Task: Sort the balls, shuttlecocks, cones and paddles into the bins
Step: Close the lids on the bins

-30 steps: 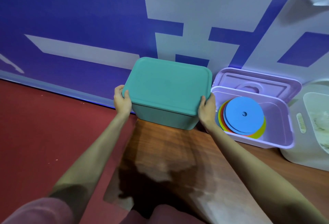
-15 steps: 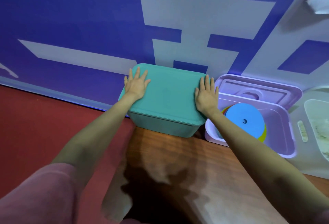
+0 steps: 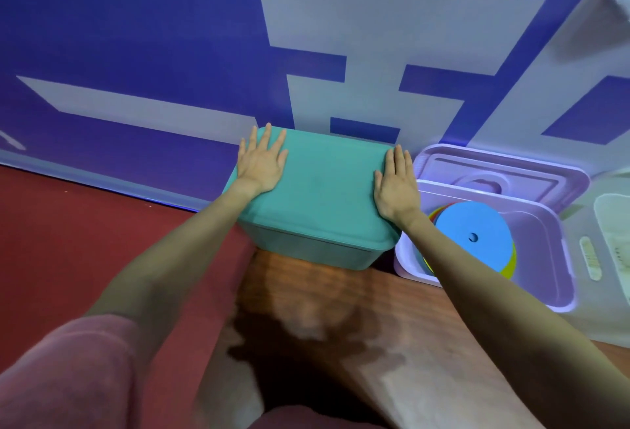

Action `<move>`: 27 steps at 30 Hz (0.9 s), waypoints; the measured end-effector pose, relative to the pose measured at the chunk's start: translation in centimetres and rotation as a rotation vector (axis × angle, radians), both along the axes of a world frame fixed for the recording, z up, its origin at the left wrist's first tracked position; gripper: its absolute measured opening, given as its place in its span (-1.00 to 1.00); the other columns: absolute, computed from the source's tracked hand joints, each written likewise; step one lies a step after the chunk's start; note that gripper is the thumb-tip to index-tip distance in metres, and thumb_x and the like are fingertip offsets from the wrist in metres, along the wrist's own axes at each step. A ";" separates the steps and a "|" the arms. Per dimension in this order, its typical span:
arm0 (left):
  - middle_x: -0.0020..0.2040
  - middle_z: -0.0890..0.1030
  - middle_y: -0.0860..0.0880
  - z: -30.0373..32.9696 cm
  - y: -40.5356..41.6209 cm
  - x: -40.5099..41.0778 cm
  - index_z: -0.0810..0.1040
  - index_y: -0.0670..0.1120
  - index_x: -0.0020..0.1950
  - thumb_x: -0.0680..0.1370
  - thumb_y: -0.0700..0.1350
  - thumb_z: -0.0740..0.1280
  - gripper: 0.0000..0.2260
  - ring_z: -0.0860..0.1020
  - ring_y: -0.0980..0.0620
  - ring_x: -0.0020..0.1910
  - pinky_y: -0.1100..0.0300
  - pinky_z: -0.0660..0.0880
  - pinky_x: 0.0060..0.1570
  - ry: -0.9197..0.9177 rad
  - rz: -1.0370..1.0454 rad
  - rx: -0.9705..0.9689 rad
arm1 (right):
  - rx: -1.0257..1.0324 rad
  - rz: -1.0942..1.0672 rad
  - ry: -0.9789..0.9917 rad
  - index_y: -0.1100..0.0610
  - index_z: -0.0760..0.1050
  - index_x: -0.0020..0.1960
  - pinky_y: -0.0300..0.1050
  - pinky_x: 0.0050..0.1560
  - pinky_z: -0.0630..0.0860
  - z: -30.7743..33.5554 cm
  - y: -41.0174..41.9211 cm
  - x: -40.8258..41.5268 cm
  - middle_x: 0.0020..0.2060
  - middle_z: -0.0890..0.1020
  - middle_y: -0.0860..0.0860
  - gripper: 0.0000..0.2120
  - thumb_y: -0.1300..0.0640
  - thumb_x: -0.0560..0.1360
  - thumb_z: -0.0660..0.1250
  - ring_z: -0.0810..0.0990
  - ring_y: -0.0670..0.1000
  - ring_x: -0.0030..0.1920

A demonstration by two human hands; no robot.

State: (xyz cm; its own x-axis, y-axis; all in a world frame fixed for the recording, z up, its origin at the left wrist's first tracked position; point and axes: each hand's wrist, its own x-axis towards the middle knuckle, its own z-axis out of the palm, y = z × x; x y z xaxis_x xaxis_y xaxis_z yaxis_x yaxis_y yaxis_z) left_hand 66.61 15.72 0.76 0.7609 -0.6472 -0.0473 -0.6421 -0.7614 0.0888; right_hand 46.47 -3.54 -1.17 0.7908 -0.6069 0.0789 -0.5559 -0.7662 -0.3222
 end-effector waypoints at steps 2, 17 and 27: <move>0.58 -0.05 -0.06 -0.1 0.0 -0.1 -0.04 0.06 0.57 0.66 0.09 -0.12 -0.54 -0.12 -0.15 0.54 -0.12 -0.12 0.49 -0.009 -0.004 0.011 | 0.012 0.002 -0.001 0.32 -0.02 0.51 -0.05 0.52 -0.17 0.1 0.0 -0.1 0.52 0.01 0.20 -0.46 0.05 0.65 -0.02 -0.06 0.19 0.53; 0.51 0.22 -0.11 5.3 -10.3 -8.6 0.23 -0.13 0.49 0.61 -0.09 0.18 -0.55 0.14 -0.08 0.50 -0.06 0.08 0.45 0.038 -0.305 -0.359 | 0.029 -0.005 -0.106 0.37 0.19 0.44 0.04 0.44 0.15 4.2 -8.0 -9.5 0.41 0.26 0.31 -0.48 0.12 0.58 0.16 0.22 0.26 0.44; 0.31 0.50 -0.12 7.6 -20.8 -16.1 0.40 -0.16 0.39 0.60 -0.14 0.22 -0.65 0.42 -0.13 0.30 0.05 0.28 0.29 0.044 -0.548 -0.386 | -0.165 -0.097 0.100 0.35 0.35 0.32 0.16 0.13 0.38 7.1 -18.1 -17.6 0.18 0.49 0.31 -0.55 0.32 0.44 0.25 0.47 0.32 0.15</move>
State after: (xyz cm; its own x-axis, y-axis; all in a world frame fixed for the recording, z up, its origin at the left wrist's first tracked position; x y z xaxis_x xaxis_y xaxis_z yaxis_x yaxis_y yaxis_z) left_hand 50.55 -5.04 8.40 0.3202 -0.9160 0.2416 -0.9163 -0.2347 0.3244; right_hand 28.85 -21.60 5.97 0.7385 -0.6656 0.1077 -0.6522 -0.7457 -0.1363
